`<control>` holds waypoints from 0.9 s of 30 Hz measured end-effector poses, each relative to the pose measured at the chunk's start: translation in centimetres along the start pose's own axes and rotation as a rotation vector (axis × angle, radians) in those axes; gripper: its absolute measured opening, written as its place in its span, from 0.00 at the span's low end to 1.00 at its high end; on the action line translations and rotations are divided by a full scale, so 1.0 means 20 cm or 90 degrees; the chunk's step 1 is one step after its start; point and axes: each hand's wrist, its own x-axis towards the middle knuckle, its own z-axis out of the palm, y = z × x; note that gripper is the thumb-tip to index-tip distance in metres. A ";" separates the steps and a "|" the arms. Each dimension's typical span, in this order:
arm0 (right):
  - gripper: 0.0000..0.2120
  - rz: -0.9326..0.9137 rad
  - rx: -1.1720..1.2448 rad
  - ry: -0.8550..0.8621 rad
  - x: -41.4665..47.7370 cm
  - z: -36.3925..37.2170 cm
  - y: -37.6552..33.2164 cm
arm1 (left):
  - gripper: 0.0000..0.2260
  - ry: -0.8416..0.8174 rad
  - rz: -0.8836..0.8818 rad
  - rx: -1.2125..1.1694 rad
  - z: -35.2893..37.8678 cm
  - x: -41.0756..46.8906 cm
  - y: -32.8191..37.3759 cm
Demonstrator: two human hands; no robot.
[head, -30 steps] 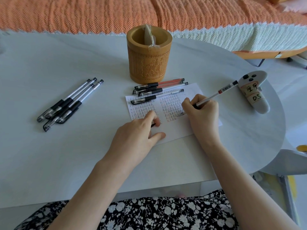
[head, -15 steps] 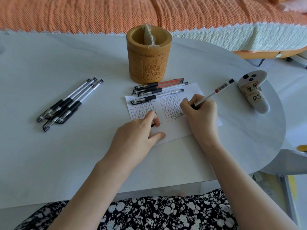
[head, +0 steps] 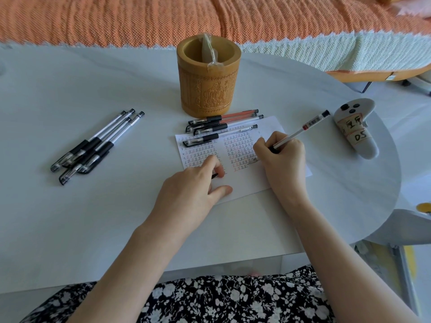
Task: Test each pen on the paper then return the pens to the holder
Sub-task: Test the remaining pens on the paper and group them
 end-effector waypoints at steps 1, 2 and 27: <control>0.17 0.000 0.000 -0.001 0.00 0.00 0.00 | 0.12 0.000 0.000 0.000 0.00 0.00 0.00; 0.17 0.001 0.000 -0.001 0.00 0.00 0.00 | 0.12 0.001 0.000 0.001 0.00 0.00 0.00; 0.15 0.002 0.000 0.008 0.00 0.00 0.00 | 0.12 0.001 0.001 -0.001 0.01 0.00 0.00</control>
